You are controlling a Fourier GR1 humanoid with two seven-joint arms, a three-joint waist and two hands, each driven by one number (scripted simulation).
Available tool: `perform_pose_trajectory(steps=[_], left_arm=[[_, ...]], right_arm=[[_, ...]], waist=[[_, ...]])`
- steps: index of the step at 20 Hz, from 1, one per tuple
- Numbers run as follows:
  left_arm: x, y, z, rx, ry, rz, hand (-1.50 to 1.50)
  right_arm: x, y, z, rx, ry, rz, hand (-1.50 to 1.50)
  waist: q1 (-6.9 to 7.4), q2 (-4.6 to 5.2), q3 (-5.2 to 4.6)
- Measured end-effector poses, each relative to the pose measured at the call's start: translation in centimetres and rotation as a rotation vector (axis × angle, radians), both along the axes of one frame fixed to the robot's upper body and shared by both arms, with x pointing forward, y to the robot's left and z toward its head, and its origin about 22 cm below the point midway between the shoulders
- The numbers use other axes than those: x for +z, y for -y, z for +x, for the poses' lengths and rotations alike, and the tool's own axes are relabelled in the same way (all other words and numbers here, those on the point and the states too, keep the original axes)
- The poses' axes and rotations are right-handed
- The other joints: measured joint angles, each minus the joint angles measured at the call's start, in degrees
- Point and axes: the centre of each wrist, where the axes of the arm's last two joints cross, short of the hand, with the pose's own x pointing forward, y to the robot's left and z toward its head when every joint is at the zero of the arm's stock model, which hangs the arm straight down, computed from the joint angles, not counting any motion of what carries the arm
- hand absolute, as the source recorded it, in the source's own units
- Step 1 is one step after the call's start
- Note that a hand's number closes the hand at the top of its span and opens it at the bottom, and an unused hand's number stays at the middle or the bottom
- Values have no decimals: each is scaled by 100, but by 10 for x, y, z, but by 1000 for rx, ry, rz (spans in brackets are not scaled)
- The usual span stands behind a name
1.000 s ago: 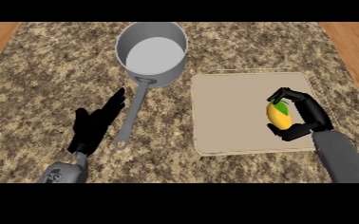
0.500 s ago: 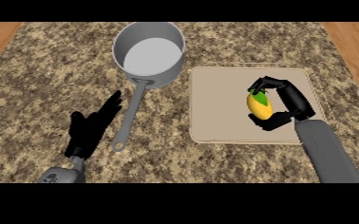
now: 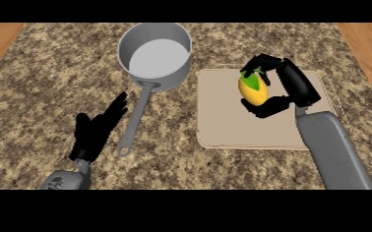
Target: Pick the lemon from the tray and place it in the pot
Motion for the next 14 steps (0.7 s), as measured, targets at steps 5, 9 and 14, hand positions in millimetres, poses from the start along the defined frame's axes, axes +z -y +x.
perform_pose_trajectory(steps=[5, 9, 14], left_arm=[[-1, 0, 3, -8, 4, -2, 0], [-1, 0, 4, -17, 10, -1, 0], [2, 3, 0, -29, 0, 2, 0]], right_arm=[[55, -44, 0, -9, 31, -64, 150], [86, -90, 6, -5, 34, -131, 150], [106, -134, 19, 5, 14, -241, 150]], waist=[[22, 0, 5], [69, 10, 5], [120, 25, 3]])
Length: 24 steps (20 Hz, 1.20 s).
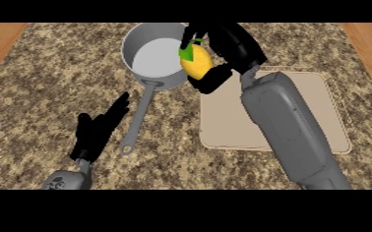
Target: Pick the lemon from the tray and place it in the pot
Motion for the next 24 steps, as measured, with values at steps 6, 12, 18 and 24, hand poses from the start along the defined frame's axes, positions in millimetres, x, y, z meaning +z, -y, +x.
perform_pose_trajectory(steps=[6, 12, 18, 24], left_arm=[[0, 1, 5, -8, 9, -1, 0], [0, 3, 7, -22, 17, 2, 0], [2, 6, 11, -46, 17, 4, 0], [3, 18, 16, -74, 20, 3, 0]], right_arm=[[3, -55, 10, 12, 4, -146, 150], [-7, -91, 15, -43, 79, -417, 150], [-23, -105, 22, -96, -22, -650, 150], [-43, -103, 27, -167, -248, -790, -150]], waist=[[65, 21, 1], [138, 32, -3], [304, 73, -9], [454, 95, -9]])
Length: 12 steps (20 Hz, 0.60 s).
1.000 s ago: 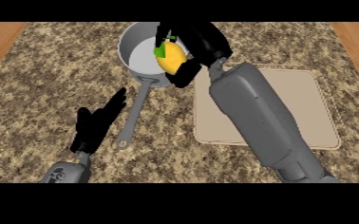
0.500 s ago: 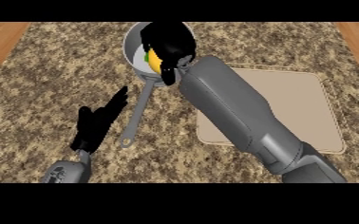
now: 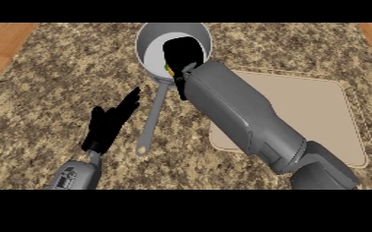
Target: Pick the lemon from the tray and place it in the pot
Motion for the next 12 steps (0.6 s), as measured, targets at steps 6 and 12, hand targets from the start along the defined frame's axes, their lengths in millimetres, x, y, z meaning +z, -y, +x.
perform_pose_trajectory(steps=[6, 12], left_arm=[[3, 4, 1, -12, 0, -5, 0], [2, 1, 2, -6, 4, -3, 0]], right_arm=[[0, -1, -5, 7, 1, 269, -150], [22, 4, -5, -56, 101, 724, -150]], waist=[[71, 26, 10], [58, 25, 17]])
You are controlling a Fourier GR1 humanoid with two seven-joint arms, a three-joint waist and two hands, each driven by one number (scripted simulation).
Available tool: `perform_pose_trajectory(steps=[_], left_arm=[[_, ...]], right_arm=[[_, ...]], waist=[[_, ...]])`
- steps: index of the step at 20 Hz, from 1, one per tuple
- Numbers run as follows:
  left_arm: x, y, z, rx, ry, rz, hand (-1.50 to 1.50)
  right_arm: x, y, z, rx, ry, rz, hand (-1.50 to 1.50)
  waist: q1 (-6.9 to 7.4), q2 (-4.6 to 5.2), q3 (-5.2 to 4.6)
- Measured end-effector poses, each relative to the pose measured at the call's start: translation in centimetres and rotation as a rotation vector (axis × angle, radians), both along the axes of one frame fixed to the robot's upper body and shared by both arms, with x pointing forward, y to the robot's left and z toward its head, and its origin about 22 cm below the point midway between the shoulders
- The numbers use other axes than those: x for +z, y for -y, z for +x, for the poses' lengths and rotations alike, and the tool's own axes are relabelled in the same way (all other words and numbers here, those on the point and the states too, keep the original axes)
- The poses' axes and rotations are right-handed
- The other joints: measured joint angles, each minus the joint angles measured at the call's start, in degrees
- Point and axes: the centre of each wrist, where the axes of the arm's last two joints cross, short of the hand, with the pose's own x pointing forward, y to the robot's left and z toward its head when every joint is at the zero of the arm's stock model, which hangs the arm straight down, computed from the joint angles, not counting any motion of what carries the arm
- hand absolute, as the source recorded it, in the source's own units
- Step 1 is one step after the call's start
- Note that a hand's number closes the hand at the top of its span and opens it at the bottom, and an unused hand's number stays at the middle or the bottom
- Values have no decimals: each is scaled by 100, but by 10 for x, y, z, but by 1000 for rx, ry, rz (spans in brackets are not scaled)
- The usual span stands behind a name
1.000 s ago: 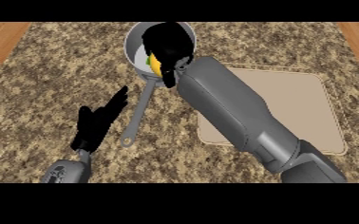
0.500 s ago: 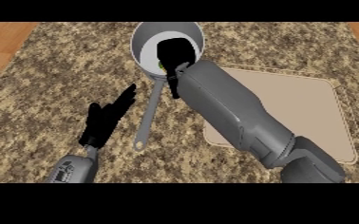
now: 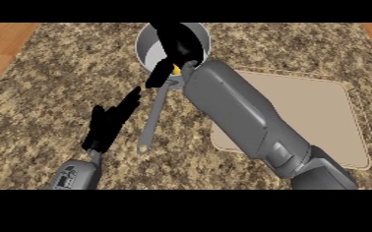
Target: Pick the lemon from the tray and place it in the pot
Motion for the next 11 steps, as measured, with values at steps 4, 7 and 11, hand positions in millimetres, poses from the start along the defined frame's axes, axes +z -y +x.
perform_pose_trajectory(steps=[4, 7, 11], left_arm=[[-2, -4, 0, 14, -3, 2, 0], [-5, -9, -5, 29, -1, 2, 0], [-7, -16, -8, 52, -10, -3, 0]], right_arm=[[13, 5, 6, -114, 49, 228, -150], [14, 13, 10, -187, 90, 358, -150], [16, 26, 19, -221, 124, 493, -150]], waist=[[-101, -20, 1], [-212, -46, 3], [-339, -67, 6]])
